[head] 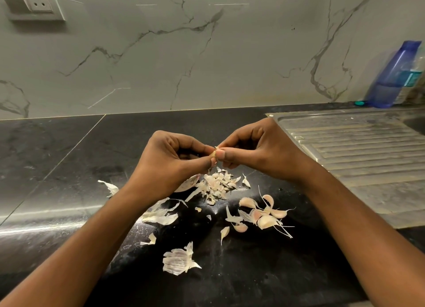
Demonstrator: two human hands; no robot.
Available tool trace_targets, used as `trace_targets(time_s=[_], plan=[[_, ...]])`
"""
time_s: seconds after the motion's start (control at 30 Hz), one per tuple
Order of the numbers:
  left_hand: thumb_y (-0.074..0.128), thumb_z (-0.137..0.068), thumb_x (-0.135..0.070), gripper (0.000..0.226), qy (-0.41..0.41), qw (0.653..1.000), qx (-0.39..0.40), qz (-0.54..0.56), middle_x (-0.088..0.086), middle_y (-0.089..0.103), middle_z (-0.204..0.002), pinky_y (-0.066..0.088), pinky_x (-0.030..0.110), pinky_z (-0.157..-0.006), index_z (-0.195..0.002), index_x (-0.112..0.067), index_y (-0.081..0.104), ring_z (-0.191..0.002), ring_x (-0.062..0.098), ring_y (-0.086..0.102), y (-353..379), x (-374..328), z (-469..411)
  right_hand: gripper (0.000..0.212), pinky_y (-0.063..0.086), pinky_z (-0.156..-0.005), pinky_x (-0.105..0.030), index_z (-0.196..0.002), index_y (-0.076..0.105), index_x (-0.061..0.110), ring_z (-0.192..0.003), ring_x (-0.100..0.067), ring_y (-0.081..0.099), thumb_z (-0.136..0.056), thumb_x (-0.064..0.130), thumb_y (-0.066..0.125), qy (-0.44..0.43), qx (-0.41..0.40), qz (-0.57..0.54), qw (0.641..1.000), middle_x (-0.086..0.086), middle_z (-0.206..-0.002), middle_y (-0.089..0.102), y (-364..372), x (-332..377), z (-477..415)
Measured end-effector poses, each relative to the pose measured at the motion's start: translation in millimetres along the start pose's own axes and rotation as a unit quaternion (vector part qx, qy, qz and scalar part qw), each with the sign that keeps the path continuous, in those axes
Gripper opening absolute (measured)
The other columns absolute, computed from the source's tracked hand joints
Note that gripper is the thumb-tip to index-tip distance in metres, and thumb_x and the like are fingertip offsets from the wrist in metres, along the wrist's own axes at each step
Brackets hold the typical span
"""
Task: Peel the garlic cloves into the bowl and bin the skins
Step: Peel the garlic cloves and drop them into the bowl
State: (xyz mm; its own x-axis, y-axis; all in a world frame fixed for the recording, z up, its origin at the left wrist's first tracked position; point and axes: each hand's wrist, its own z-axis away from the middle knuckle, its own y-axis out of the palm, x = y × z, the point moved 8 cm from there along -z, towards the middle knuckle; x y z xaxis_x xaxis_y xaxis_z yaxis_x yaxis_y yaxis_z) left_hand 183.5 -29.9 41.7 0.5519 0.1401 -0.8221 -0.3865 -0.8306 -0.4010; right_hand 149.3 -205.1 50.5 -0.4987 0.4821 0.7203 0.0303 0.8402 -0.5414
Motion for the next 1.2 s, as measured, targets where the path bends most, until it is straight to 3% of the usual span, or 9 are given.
trace_targets(time_s=[0.2,0.5,0.77,0.93,1.2], plan=[[0.082,-0.081,-0.017,0.024,0.016,1.0,-0.011,0.024,0.004,0.082,-0.09,0.066,0.035,-0.077,-0.104,-0.009,0.08,-0.08,0.023,0.08,1,-5,1,0.014,0.068,-0.073,-0.039,-0.104,0.078,-0.005,-0.078,-0.031,0.078,-0.099,0.007,0.072,0.008,-0.006,-0.057,0.998,-0.013,-0.092,0.08,-1,-1,-1],[0.081,-0.078,-0.015,0.033,0.014,0.994,-0.009,0.111,0.011,0.081,-0.095,0.064,0.027,-0.078,-0.11,-0.007,0.077,-0.084,0.028,0.08,1,-10,1,0.013,0.061,-0.065,-0.024,-0.1,0.075,-0.001,-0.07,-0.019,0.075,-0.1,0.012,0.072,0.012,-0.037,-0.019,0.999,-0.008,-0.081,0.076,-6,-4,-3],[0.075,-0.082,-0.013,0.033,-0.015,0.989,-0.025,0.146,0.015,0.08,-0.098,0.062,0.024,-0.076,-0.114,-0.006,0.076,-0.082,0.025,0.079,-1,-3,-1,0.013,0.065,-0.068,-0.034,-0.096,0.081,0.002,-0.071,-0.026,0.076,-0.088,0.011,0.085,0.02,-0.011,-0.005,1.0,-0.008,-0.082,0.079,-13,-6,0],[0.078,-0.077,-0.018,0.032,-0.014,0.993,-0.027,0.116,0.008,0.082,-0.097,0.062,0.022,-0.076,-0.108,-0.008,0.078,-0.085,0.023,0.08,-1,-2,-1,0.016,0.066,-0.075,-0.035,-0.107,0.079,-0.004,-0.081,-0.03,0.079,-0.091,0.002,0.079,0.013,0.004,-0.053,0.998,-0.013,-0.092,0.08,-8,-3,1],[0.081,-0.083,-0.011,0.026,0.031,0.999,-0.024,0.033,0.002,0.082,-0.095,0.064,0.027,-0.08,-0.108,-0.007,0.08,-0.085,0.021,0.08,0,-4,-2,0.016,0.066,-0.072,-0.034,-0.107,0.08,-0.001,-0.08,-0.029,0.079,-0.094,0.008,0.079,0.036,-0.006,-0.063,0.997,-0.012,-0.09,0.081,-5,-4,0]])
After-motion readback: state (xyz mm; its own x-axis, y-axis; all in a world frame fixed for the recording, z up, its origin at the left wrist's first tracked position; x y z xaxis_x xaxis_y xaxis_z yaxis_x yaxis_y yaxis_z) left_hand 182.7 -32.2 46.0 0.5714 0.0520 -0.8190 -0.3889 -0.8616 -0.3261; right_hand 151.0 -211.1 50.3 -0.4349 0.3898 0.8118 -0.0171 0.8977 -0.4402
